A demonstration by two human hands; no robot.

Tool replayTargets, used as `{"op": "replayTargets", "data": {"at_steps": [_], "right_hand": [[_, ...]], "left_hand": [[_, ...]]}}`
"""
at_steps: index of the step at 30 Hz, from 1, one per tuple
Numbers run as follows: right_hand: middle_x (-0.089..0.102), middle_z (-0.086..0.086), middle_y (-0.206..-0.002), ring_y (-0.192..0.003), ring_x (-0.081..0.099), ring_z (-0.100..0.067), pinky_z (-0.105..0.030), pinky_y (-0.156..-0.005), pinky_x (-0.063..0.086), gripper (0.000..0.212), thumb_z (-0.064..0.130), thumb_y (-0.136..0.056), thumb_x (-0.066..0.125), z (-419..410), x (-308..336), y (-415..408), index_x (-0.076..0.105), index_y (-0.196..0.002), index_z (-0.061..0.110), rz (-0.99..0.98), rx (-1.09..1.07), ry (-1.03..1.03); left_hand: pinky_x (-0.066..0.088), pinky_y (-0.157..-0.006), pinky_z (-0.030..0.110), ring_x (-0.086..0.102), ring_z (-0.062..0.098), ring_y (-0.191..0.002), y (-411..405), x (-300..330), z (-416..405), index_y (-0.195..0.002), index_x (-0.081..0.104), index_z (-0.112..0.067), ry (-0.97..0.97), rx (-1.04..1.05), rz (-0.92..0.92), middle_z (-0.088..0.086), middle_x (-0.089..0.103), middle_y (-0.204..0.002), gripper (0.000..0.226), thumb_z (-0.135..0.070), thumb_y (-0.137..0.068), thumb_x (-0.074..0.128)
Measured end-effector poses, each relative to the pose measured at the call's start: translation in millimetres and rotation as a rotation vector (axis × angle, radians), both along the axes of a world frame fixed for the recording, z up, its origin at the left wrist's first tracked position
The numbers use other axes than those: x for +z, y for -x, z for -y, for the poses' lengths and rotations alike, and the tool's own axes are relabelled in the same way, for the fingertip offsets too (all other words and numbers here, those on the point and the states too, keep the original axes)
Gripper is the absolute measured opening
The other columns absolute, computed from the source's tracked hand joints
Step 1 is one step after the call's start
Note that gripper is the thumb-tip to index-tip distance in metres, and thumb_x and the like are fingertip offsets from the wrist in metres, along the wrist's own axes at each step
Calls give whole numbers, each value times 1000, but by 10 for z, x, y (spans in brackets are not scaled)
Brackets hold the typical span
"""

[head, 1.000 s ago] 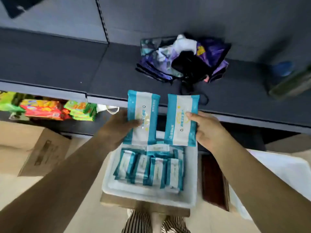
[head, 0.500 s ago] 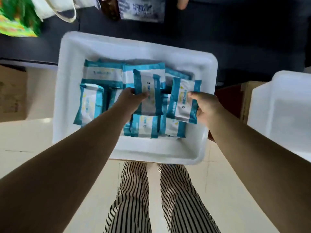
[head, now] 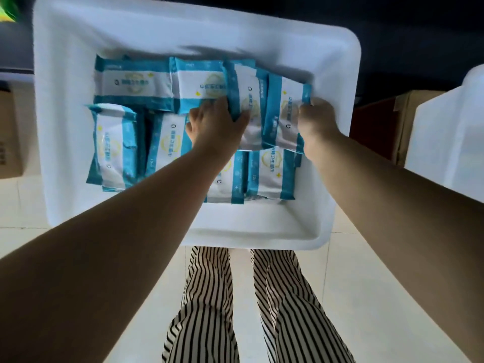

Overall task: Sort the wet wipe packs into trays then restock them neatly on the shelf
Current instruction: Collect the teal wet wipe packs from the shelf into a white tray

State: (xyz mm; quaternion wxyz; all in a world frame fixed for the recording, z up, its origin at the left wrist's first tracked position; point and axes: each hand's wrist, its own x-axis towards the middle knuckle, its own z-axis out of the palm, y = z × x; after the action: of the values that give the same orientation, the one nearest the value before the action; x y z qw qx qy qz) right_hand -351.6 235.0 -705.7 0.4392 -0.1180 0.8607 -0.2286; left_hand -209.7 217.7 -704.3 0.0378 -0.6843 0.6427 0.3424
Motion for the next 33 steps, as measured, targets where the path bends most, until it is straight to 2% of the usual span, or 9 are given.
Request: {"op": "replayTargets", "data": {"at_steps": [4,6,8,14,17,20,23,29,33], "right_hand": [[49,5,-86,-80,48,-9,-12,-51,33,19,7,-97,33,-81,240,23,53,-100,10,-105,154,-15],[54,-3,-122,-109,51,-14,-10,-69,34,32,12,-98,37,-126,500,74,50,-126,6,-143,268,-22],[46,-5,-141,-127,45,-19,-16,-91,33,39,15,-98,41,-144,853,127,44,-136,9,-166,360,-9],[53,-6,-135,-124,49,-21,-24,-100,32,39,21,-95,50,-65,2297,296,50,-132,10,-359,712,107],[55,-5,-133,-123,49,-20,-25,-99,34,40,24,-93,53,6,3143,321,51,-132,12,-514,813,206],[55,-5,-131,-122,48,-21,-28,-95,39,42,30,-94,51,81,3932,292,48,-134,17,-729,962,248],[53,-1,-132,-120,46,-20,-30,-93,41,43,34,-94,50,136,4656,228,46,-135,20,-852,1025,318],[64,-2,-112,-108,51,-24,-33,-86,44,35,39,-91,52,216,5821,71,59,-117,16,-1133,991,513],[66,1,-103,-103,51,-20,-27,-90,34,30,40,-91,53,107,6562,84,62,-107,15,-1253,912,654]], "left_hand": [[26,-102,36,32,28,-127,-55,198,-36,-130,47,-16,4,-9,-30,9,43,-136,46,-44,-93,45],[25,-104,35,35,28,-128,-156,380,6,-135,44,-17,17,16,-69,7,47,-135,48,-41,-93,45],[29,-102,35,42,29,-125,-266,663,57,-132,49,-15,63,-38,-127,7,55,-129,45,-38,-93,48],[35,-97,40,50,32,-116,-478,1987,309,-126,55,-11,374,-452,-91,11,61,-120,45,-40,-92,46],[49,-76,46,65,35,-84,-469,2811,527,-101,69,-7,586,-610,-145,13,70,-87,52,-45,-78,42],[53,-63,37,66,25,-62,-425,3620,730,-82,72,-11,802,-766,-68,5,69,-65,44,-43,-74,42],[47,-71,28,67,21,-64,-422,4418,822,-80,72,-16,948,-852,-20,1,70,-67,42,-44,-76,41],[46,-77,29,65,29,-80,-467,5671,963,-84,70,-9,1146,-810,-101,9,68,-75,40,-40,-81,46],[36,-82,28,63,32,-85,-454,6330,1059,-89,69,-5,1343,-764,-205,12,69,-84,43,-38,-83,43]]}}
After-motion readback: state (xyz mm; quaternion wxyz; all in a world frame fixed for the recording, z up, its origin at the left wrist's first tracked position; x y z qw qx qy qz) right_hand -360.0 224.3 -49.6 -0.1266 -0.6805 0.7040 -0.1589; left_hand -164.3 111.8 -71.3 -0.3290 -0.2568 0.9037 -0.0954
